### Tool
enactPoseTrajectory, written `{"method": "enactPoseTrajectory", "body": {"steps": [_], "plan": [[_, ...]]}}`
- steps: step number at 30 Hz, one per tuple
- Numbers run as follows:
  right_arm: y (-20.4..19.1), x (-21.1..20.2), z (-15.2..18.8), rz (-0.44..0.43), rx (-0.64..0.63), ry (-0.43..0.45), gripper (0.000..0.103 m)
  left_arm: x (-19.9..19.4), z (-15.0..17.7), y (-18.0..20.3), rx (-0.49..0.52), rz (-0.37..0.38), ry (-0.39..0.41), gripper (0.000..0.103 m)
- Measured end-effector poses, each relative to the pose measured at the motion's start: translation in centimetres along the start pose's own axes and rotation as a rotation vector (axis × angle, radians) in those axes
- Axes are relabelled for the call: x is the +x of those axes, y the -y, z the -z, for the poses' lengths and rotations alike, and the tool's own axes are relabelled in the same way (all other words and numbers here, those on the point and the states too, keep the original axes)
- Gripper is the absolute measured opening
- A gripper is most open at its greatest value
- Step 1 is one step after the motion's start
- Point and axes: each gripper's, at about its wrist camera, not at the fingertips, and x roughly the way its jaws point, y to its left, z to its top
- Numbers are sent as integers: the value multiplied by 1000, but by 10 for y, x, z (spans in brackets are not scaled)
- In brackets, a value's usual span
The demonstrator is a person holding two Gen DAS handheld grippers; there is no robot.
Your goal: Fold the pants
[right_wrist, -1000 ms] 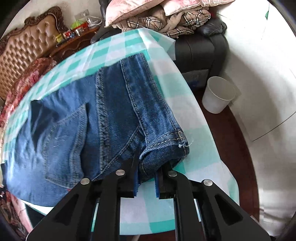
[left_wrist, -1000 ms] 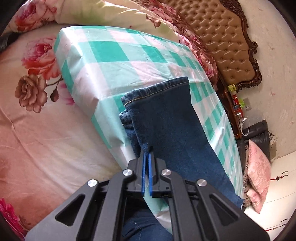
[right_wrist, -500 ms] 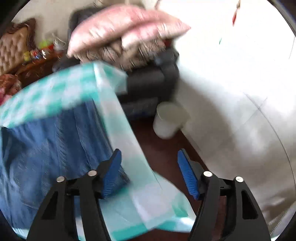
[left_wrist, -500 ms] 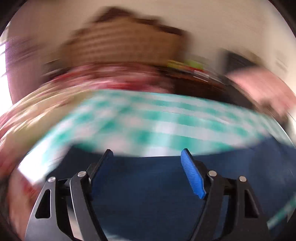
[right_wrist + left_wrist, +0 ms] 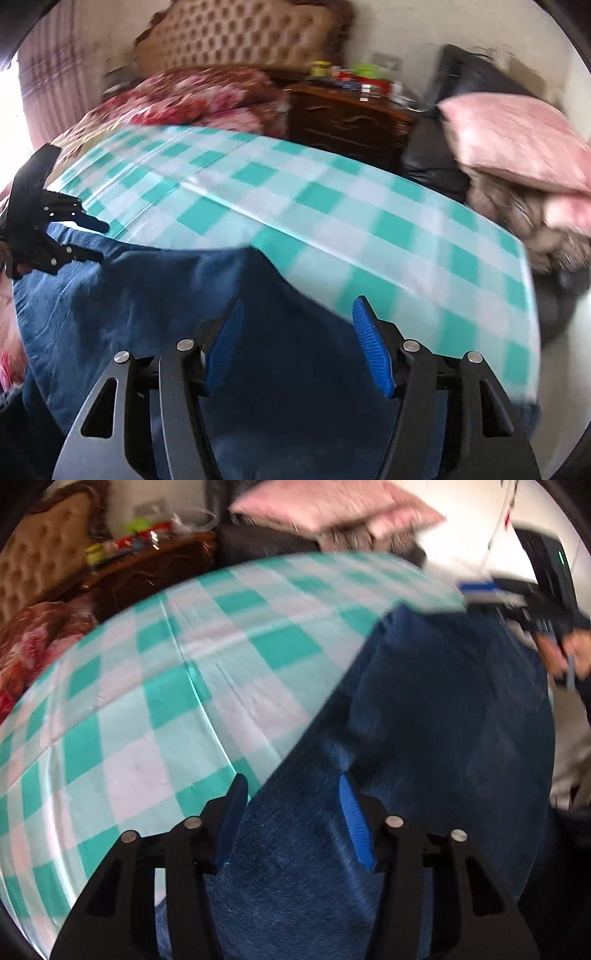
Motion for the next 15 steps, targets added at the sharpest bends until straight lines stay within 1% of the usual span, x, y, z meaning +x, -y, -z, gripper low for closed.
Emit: {"method": "enactPoseTrajectory", "body": {"steps": [1, 2, 3, 4, 5, 6, 7, 8, 10, 11, 13, 14, 15], "plan": [[-2, 9, -6, -18, -15, -9, 62, 6, 0, 1, 8, 17, -18, 16], [-6, 23, -13, -50, -38, -22, 62, 4, -1, -1, 3, 19, -6, 7], [-13, 27, -17, -57, -56, -26, 61, 3, -2, -3, -2, 5, 3, 2], [-20, 36, -21, -53, -79, -34, 54, 0, -2, -5, -10, 4, 19, 2], [-24, 47, -25, -50, -100, -45, 36, -3, -1, -5, -20, 5, 32, 2], [-24, 55, -27, -48, -105, -58, 25, -4, 1, -6, -34, 2, 44, 2], [-23, 65, -29, -56, -94, -76, 6, -5, 1, -4, -40, -8, 50, 2], [-22, 72, -29, -45, -90, -76, 0, -6, 3, -4, -48, -20, 57, 2], [-21, 83, -29, 16, -81, -75, 0, -8, 5, -3, -86, -58, 90, 2], [-17, 88, -29, 30, -53, -72, 0, -10, 5, -3, -114, -72, 109, 2], [-10, 94, -25, 47, -5, -74, 0, -16, 6, 2, -133, -134, 142, 12], [-8, 97, -20, 73, 5, -73, 0, -20, 5, 4, -147, -195, 162, 18], [-6, 97, -18, 90, 15, -57, 0, -26, 4, 8, -162, -220, 188, 28]]}}
